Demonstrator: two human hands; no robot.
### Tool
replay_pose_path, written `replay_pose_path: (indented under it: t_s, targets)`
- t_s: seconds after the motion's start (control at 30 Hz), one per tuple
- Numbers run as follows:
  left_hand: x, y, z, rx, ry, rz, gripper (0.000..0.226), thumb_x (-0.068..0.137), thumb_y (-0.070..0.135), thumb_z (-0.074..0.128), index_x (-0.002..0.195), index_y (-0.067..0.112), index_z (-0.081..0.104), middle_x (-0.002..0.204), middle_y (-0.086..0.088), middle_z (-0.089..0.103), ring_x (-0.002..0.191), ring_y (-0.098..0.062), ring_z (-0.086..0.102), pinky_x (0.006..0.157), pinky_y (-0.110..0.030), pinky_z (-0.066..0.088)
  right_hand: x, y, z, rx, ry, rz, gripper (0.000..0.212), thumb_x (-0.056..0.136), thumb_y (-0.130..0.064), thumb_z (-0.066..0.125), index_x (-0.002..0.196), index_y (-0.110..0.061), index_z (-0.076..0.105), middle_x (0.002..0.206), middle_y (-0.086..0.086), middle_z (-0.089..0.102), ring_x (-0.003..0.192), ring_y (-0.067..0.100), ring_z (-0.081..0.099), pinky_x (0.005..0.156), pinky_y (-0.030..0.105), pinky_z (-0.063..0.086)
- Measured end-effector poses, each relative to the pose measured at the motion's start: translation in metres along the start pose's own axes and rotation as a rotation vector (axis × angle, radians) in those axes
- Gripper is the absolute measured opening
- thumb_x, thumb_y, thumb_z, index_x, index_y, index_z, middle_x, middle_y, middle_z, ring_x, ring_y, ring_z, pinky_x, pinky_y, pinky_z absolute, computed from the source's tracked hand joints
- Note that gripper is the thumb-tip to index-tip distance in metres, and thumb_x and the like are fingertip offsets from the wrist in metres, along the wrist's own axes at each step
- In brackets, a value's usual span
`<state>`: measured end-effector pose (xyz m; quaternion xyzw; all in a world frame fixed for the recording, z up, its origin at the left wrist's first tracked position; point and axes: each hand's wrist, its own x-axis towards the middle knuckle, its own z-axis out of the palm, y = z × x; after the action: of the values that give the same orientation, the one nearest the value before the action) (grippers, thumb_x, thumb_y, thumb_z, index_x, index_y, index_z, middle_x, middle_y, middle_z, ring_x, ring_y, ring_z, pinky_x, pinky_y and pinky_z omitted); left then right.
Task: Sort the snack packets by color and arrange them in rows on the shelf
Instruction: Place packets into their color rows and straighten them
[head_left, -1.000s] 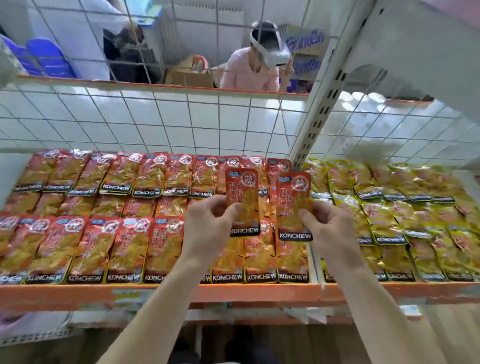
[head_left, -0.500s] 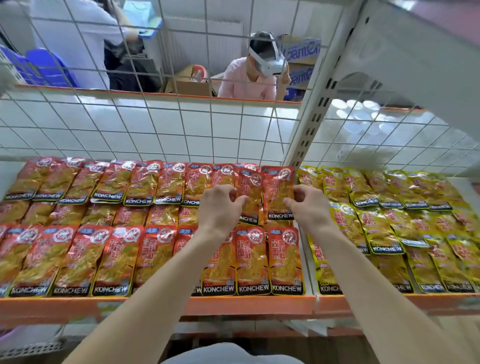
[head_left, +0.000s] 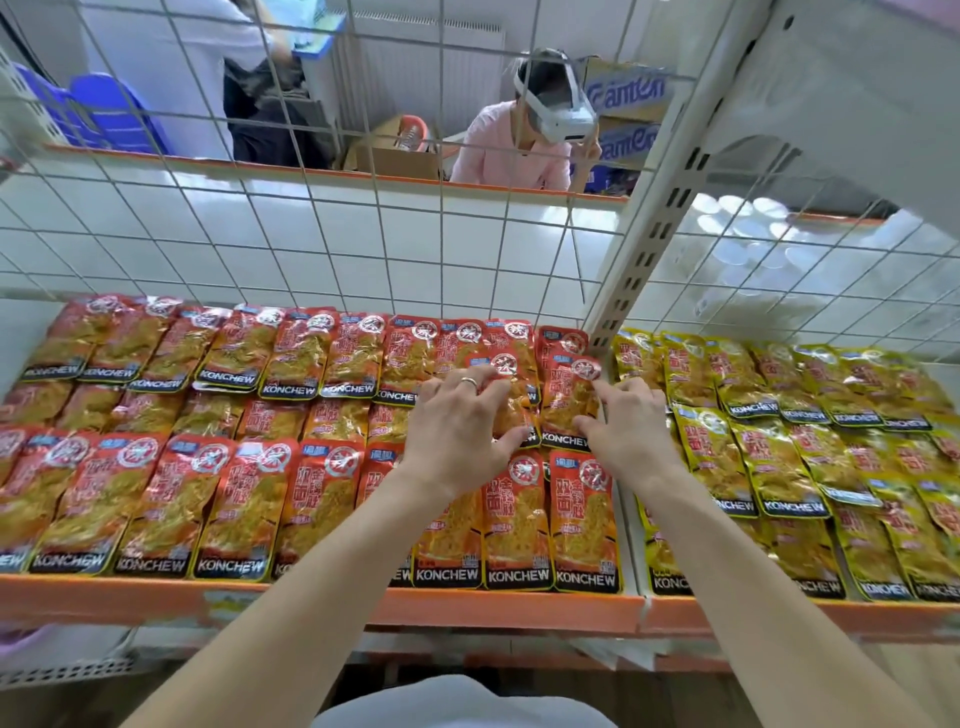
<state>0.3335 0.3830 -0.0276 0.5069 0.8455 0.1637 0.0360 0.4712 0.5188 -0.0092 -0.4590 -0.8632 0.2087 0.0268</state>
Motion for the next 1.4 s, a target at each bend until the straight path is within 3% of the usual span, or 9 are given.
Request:
replay_pose_path:
  t_s: [0.13,0.27,0.43,0.7,1.0,1.2,1.4]
  targets:
    - [-0.003,0.000,0.002,-0.058,-0.004,0.029,0.053,0.096,0.053,0.055,0.143,0.029,0.052,0.157,0.007,0.039,0.145,-0.015,0.034,0.118,-0.038,0.023,-0.005,-0.002,0.003,-0.056,-0.026,-0.123,0.067,0.095,-0.039,0.064,0.154,-0.027,0.035,0.153,-0.001,0.038,0.140,0.024,0.026,0.111,0.044,0.030]
    - [-0.004,-0.001,0.003,-0.088,-0.008,0.054,0.051,0.096,0.052,0.057,0.141,0.029,0.055,0.157,0.010,0.041,0.146,-0.012,0.033,0.117,-0.038,0.025,-0.009,-0.002,0.006,-0.037,-0.070,-0.117,0.066,0.096,-0.039,0.062,0.155,-0.033,0.031,0.162,-0.008,0.027,0.149,0.019,0.018,0.117,0.049,0.020]
    - [-0.007,-0.001,0.006,-0.089,-0.020,0.065,0.051,0.096,0.052,0.056,0.142,0.029,0.054,0.157,0.010,0.040,0.147,-0.012,0.031,0.116,-0.038,0.026,-0.012,-0.004,0.008,-0.049,-0.102,-0.109,0.064,0.099,-0.035,0.058,0.155,-0.035,0.028,0.164,-0.008,0.023,0.150,0.017,0.014,0.116,0.049,0.018]
    - [-0.009,-0.003,0.007,-0.110,-0.039,0.066,0.049,0.097,0.050,0.058,0.142,0.031,0.053,0.158,0.013,0.038,0.146,-0.010,0.032,0.114,-0.035,0.025,-0.020,-0.005,0.010,-0.049,-0.019,-0.104,0.058,0.097,-0.040,0.059,0.151,-0.038,0.038,0.158,-0.008,0.036,0.146,0.015,0.020,0.110,0.041,0.018]
    - [-0.014,0.000,0.010,-0.103,-0.021,0.062,0.048,0.099,0.049,0.055,0.143,0.030,0.053,0.159,0.010,0.038,0.148,-0.013,0.032,0.116,-0.038,0.027,-0.030,-0.006,0.014,-0.008,0.023,-0.111,0.053,0.100,-0.033,0.052,0.151,-0.036,0.037,0.161,-0.007,0.029,0.149,0.016,0.016,0.113,0.047,0.014]
    - [-0.035,-0.001,-0.002,-0.274,0.324,-0.044,0.053,0.098,0.036,0.053,0.148,0.023,0.046,0.158,0.005,0.040,0.145,-0.014,0.037,0.113,-0.034,0.029,-0.049,-0.012,0.006,0.005,0.137,-0.287,0.052,0.100,-0.027,0.052,0.150,-0.033,0.040,0.162,-0.008,0.026,0.149,0.015,0.013,0.110,0.045,0.011]
    - [-0.077,-0.027,-0.028,-0.171,0.423,-0.128,0.053,0.097,0.036,0.052,0.147,0.020,0.047,0.158,0.002,0.041,0.145,-0.018,0.038,0.116,-0.035,0.027,-0.058,-0.045,0.008,0.041,0.115,-0.451,0.054,0.099,-0.044,0.051,0.150,-0.034,0.039,0.163,-0.009,0.023,0.151,0.015,0.009,0.115,0.048,0.008]
